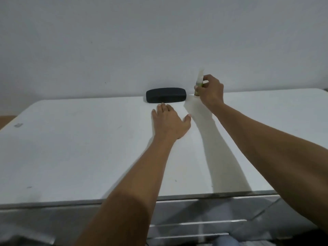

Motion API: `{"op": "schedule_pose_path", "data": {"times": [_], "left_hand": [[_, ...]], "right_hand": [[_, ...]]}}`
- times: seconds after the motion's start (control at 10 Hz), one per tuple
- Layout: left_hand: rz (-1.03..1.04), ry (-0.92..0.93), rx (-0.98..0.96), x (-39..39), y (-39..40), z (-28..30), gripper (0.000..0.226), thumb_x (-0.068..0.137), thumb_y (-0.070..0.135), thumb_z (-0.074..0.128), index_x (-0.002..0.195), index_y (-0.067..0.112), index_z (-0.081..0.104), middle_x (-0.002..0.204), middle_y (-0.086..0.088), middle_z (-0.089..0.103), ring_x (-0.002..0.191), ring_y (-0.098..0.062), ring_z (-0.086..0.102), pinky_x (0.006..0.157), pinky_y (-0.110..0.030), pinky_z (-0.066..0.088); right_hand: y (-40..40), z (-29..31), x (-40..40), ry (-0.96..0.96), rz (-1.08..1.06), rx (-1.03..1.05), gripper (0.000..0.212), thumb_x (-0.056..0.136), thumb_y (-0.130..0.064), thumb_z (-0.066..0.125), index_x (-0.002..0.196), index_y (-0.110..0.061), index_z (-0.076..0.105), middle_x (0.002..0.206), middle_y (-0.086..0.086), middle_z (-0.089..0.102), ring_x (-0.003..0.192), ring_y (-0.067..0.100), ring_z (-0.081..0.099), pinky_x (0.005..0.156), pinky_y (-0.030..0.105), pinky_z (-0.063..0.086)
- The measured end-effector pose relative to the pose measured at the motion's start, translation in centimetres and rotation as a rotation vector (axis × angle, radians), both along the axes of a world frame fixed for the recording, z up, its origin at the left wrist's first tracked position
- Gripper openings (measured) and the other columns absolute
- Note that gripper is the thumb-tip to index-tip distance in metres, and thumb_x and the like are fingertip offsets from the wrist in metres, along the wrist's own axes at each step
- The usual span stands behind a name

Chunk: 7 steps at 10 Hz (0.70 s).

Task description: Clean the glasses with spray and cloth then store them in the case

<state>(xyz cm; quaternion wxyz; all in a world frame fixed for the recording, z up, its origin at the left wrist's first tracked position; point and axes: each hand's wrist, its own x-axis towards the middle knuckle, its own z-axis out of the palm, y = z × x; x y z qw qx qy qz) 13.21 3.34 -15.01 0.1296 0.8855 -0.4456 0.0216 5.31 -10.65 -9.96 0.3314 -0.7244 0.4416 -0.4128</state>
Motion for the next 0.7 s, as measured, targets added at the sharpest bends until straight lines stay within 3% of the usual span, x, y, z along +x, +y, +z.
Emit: {"op": "schedule_pose_path", "data": {"times": [0.2, 0.5, 0.6, 0.7], "left_hand": [[0.010, -0.006, -0.005, -0.1, -0.1, 0.0, 0.095, 0.093, 0.069, 0.031, 0.156, -0.001, 0.021, 0.166, -0.019, 0.020, 0.155, -0.031, 0.015, 0.125, -0.050, 0.011], [0.008, -0.007, -0.010, -0.3, 0.3, 0.5, 0.094, 0.093, 0.069, 0.031, 0.156, 0.000, 0.023, 0.165, -0.018, 0.022, 0.155, -0.030, 0.016, 0.124, -0.049, 0.013], [0.006, 0.013, -0.026, -0.5, 0.5, 1.0, 0.094, 0.093, 0.071, 0.032, 0.155, 0.000, 0.028, 0.164, -0.017, 0.026, 0.153, -0.030, 0.020, 0.123, -0.049, 0.015], [0.007, 0.122, -0.105, -0.8, 1.6, 1.9, 0.083, 0.093, 0.067, 0.044, 0.144, 0.002, 0.046, 0.153, -0.015, 0.045, 0.145, -0.029, 0.036, 0.121, -0.046, 0.021]], "right_hand": [[-1.1, -1.1, 2.2, 0.045, 0.016, 0.001, 0.036, 0.096, -0.020, 0.072, 0.130, -0.014, 0.063, 0.123, 0.009, 0.070, 0.101, 0.022, 0.067, 0.086, 0.027, 0.052], [-1.0, 0.1, 0.3, 0.026, 0.037, 0.072, 0.053, 0.092, -0.018, 0.074, 0.141, -0.018, 0.056, 0.126, 0.010, 0.070, 0.107, 0.021, 0.067, 0.089, 0.027, 0.049], [0.8, 2.9, -2.4, -0.012, 0.044, 0.054, 0.049, 0.093, -0.024, 0.074, 0.139, -0.019, 0.058, 0.123, 0.010, 0.071, 0.106, 0.021, 0.068, 0.088, 0.029, 0.053], [4.4, 3.8, -6.5, -0.108, 0.059, -0.014, 0.042, 0.094, -0.027, 0.072, 0.134, -0.020, 0.062, 0.113, 0.007, 0.074, 0.099, 0.020, 0.071, 0.075, 0.021, 0.052]]}}
